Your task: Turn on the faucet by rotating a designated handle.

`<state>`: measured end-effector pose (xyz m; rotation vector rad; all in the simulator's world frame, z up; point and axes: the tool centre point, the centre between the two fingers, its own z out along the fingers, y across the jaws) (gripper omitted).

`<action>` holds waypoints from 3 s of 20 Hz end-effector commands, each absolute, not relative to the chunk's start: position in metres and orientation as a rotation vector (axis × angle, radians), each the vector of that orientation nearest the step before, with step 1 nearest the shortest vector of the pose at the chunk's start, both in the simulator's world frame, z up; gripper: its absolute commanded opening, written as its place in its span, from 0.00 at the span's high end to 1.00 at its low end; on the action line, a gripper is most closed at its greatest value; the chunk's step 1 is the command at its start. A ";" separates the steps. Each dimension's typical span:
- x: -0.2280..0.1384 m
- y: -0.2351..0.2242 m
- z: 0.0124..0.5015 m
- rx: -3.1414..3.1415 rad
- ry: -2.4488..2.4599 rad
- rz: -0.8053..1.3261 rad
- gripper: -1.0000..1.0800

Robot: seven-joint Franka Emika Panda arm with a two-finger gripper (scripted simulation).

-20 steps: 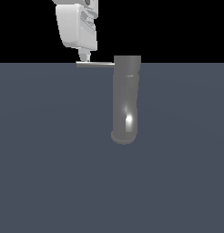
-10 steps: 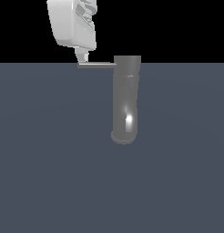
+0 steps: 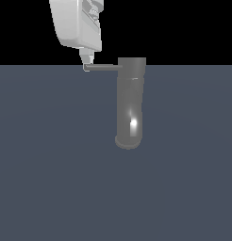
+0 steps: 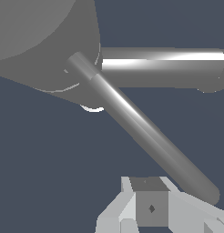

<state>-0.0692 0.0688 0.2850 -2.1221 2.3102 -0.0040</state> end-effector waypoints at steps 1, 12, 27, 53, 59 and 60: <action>-0.077 0.056 0.285 -2.111 2.324 -0.003 1.00; -0.110 0.027 0.285 -2.113 2.323 -0.001 1.00; -0.129 -0.022 0.285 -2.120 2.317 -0.002 1.00; -0.103 -0.111 0.285 -2.137 2.304 -0.002 1.00; -0.089 -0.128 0.285 -2.131 2.309 -0.001 1.00; -0.087 -0.131 0.285 -2.130 2.310 -0.001 1.00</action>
